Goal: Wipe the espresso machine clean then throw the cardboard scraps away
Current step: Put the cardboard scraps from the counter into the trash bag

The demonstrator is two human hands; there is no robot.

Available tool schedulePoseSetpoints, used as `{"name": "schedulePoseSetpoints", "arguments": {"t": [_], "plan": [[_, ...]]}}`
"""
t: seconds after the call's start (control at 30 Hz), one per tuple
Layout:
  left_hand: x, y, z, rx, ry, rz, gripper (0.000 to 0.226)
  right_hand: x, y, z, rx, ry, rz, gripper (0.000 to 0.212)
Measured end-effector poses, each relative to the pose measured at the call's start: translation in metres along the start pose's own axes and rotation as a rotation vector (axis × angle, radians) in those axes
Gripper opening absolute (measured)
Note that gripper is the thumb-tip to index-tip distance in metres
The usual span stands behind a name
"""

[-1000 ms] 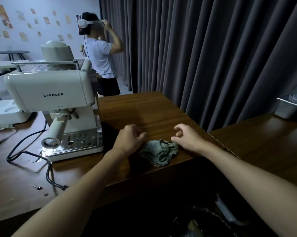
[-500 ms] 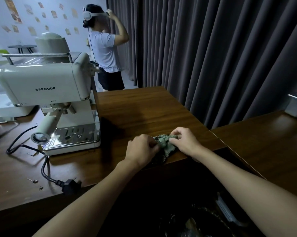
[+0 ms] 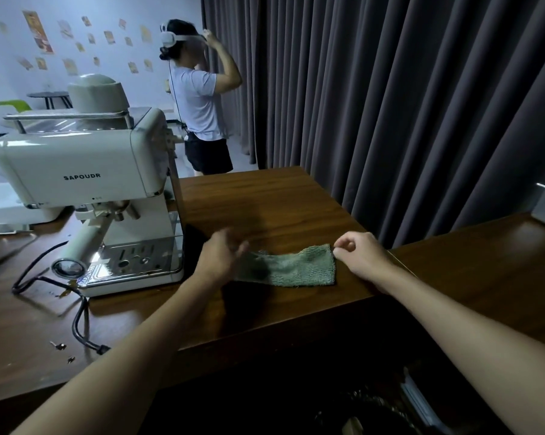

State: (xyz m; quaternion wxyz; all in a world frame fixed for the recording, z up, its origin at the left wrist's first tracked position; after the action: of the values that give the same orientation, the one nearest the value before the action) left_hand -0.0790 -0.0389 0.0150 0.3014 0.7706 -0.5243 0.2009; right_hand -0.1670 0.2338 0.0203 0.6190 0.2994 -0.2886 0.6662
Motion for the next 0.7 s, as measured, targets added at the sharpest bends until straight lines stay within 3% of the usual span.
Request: {"name": "schedulePoseSetpoints", "arguments": {"t": [0.07,0.2,0.3,0.37,0.43,0.53,0.7], "plan": [[-0.008,-0.001,0.009,-0.127,0.248,0.042,0.005,-0.009,-0.002,-0.001,0.089,-0.096,0.033,0.018],[-0.015,0.005,-0.001,-0.270,0.342,0.100,0.020,-0.027,-0.007,0.008,0.146,-0.194,0.096,0.035],[-0.023,0.005,-0.005,-0.338,0.429,0.265,0.022,-0.034,-0.007,0.011,0.164,-0.313,0.093,0.033],[-0.024,0.005,0.001,-0.340,0.464,0.280,0.015,-0.038,-0.007,0.008,0.151,-0.357,0.086,0.020],[-0.022,0.005,0.002,-0.352,0.421,0.242,0.012,-0.038,-0.006,0.007,0.138,-0.361,0.063,0.009],[-0.012,0.009,-0.003,-0.345,0.299,0.198,0.012,-0.032,-0.001,0.011,0.155,-0.337,0.015,0.013],[0.015,0.023,-0.028,-0.360,0.123,0.048,0.017,0.003,0.003,0.029,0.198,0.007,-0.119,0.016]]}}
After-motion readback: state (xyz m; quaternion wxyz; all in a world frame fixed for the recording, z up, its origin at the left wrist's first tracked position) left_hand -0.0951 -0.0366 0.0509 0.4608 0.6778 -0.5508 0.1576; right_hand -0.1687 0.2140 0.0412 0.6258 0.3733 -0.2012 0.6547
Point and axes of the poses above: each hand's wrist, its own y-axis towards the middle knuckle, its own x-axis out of the back of the hand, z = x × y, the point moved 5 cm from there along y, towards the middle knuckle, and after that the axes turned 8 degrees about -x, right-handed, at the moved point
